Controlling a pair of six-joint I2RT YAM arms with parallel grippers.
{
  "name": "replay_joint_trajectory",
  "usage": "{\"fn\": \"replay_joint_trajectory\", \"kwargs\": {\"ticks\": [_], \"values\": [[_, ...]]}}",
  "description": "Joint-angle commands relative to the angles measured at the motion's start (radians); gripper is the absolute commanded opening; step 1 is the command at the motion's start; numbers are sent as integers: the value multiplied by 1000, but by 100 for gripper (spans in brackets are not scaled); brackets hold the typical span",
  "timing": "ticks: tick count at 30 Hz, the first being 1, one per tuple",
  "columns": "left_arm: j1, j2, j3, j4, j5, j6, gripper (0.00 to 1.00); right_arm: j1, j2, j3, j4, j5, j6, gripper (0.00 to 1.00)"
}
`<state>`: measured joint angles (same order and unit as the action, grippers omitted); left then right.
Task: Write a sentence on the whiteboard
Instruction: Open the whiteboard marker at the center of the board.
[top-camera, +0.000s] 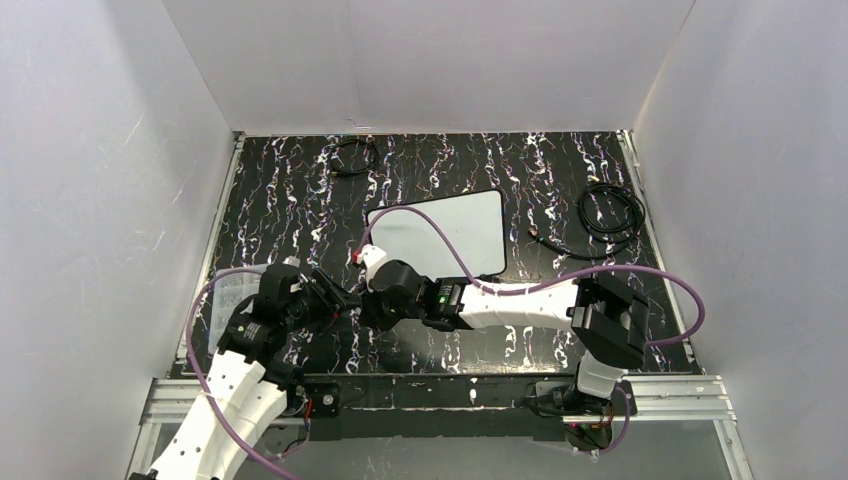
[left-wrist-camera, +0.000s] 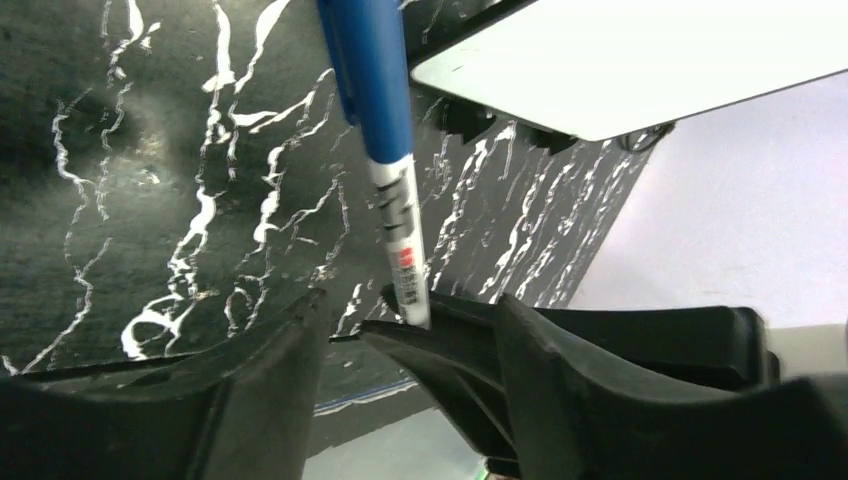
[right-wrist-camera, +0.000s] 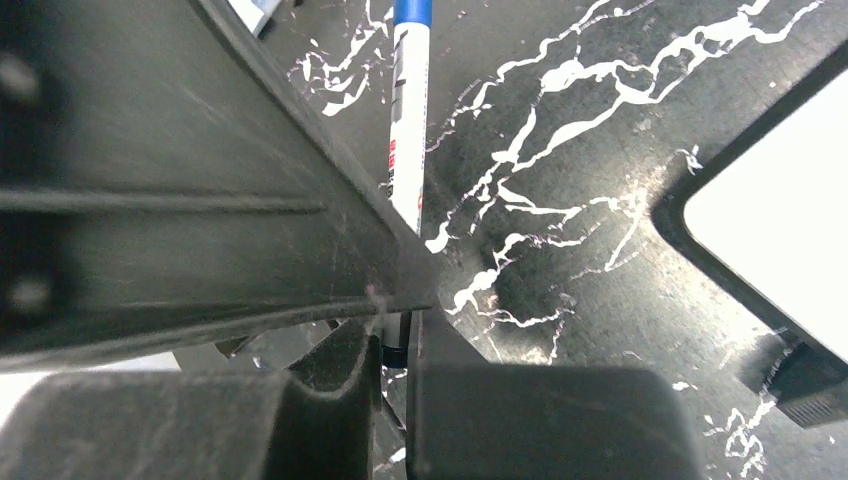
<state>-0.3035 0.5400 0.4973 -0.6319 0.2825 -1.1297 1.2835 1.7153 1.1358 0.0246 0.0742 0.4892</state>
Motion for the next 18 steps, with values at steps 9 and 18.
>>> {"fn": "replay_joint_trajectory", "kwargs": {"ticks": [9, 18], "values": [[-4, 34, 345, -97, 26, 564, 81, -30, -269, 9, -381, 45, -91, 1], [-17, 133, 518, -122, 328, 1133, 77, -283, -355, 17, -592, -493, -202, 1]]}}
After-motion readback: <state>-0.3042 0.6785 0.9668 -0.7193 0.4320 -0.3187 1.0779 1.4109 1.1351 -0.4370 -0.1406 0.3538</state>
